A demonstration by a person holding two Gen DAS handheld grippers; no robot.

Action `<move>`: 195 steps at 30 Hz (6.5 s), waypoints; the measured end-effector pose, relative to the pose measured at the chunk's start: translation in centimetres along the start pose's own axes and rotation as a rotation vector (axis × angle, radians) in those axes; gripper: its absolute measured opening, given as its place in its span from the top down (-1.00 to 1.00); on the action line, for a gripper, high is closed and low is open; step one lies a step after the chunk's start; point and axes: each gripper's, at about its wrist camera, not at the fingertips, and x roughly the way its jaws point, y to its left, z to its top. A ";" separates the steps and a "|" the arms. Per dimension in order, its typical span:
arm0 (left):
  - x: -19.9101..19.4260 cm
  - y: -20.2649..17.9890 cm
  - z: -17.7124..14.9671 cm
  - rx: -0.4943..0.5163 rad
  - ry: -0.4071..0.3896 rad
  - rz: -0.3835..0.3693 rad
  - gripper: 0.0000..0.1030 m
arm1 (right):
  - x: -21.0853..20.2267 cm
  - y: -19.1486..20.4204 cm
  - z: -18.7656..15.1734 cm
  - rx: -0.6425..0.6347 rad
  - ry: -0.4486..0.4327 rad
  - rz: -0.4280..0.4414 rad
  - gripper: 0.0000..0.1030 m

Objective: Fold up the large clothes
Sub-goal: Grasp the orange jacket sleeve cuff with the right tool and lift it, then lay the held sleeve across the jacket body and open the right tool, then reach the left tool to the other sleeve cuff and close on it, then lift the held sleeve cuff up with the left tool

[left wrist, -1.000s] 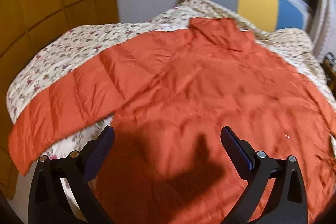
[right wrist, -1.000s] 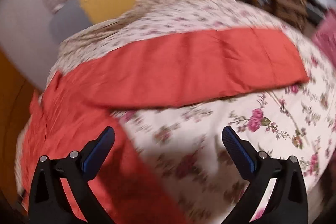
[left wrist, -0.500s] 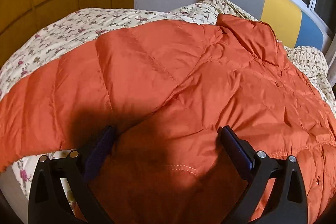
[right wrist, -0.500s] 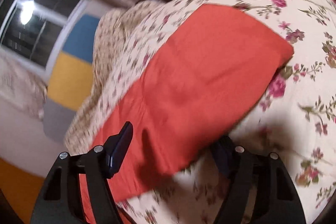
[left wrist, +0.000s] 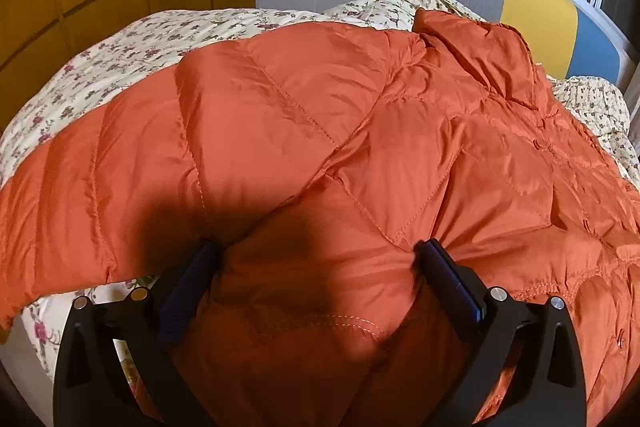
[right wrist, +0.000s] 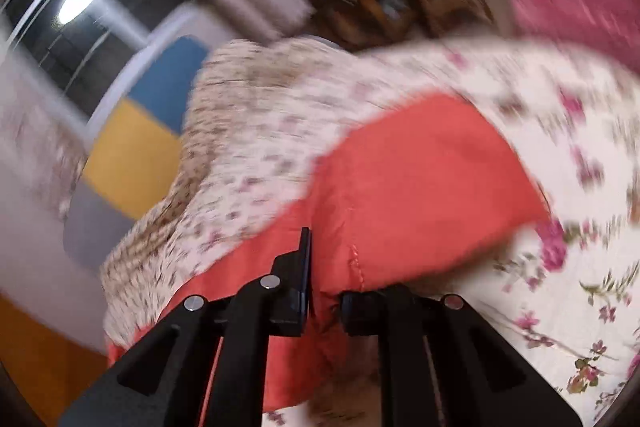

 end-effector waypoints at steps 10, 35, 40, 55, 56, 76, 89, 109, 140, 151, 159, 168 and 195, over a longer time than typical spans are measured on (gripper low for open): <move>0.0 0.1 -0.1 -0.011 -0.014 -0.009 -0.94 | -3.7 16.9 -10.6 -0.689 -0.173 0.198 0.82; -0.1 0.0 -0.3 -0.016 -0.036 -0.007 -0.94 | 0.1 29.3 -36.6 -1.501 0.168 0.656 0.86; -0.1 -0.1 -0.3 -0.016 -0.036 -0.006 -0.94 | 1.3 29.0 -39.3 -1.590 0.235 0.612 0.77; -7.1 -4.9 3.8 -0.072 -0.227 -0.199 -0.94 | -2.3 23.7 -24.4 -1.128 0.224 0.712 -0.16; -6.4 -6.2 4.2 -0.042 -0.212 -0.208 -0.94 | -1.6 23.2 -22.9 -1.078 0.211 0.670 -0.12; 3.1 -9.8 3.7 0.110 -0.017 -0.141 -0.79 | 17.7 23.8 -18.4 -0.866 0.337 0.244 0.62; 3.6 -9.9 3.5 0.122 -0.015 -0.129 -0.82 | 12.3 20.8 -16.6 -0.815 0.302 0.285 0.49; 2.7 -9.0 3.9 0.102 0.001 -0.178 -0.93 | 13.5 17.8 -17.7 -0.838 0.322 0.058 -0.49; -9.9 19.5 -8.7 -0.750 -0.242 -0.033 -0.93 | 13.0 18.2 -18.0 -0.871 0.278 0.007 -0.63; -9.6 27.6 -10.7 -1.033 -0.316 -0.034 -0.93 | 13.0 18.3 -18.0 -0.870 0.278 0.003 -0.63; -7.4 32.2 -10.3 -1.241 -0.241 0.018 -0.27 | 13.0 18.4 -18.1 -0.867 0.279 0.002 -0.64; -13.3 25.9 -3.0 -0.875 -0.471 0.178 0.54 | 13.1 18.3 -18.0 -0.865 0.282 0.003 -0.65; -13.2 2.2 5.0 -0.288 -0.530 -0.174 0.77 | 13.2 18.3 -17.9 -0.856 0.287 0.009 -0.66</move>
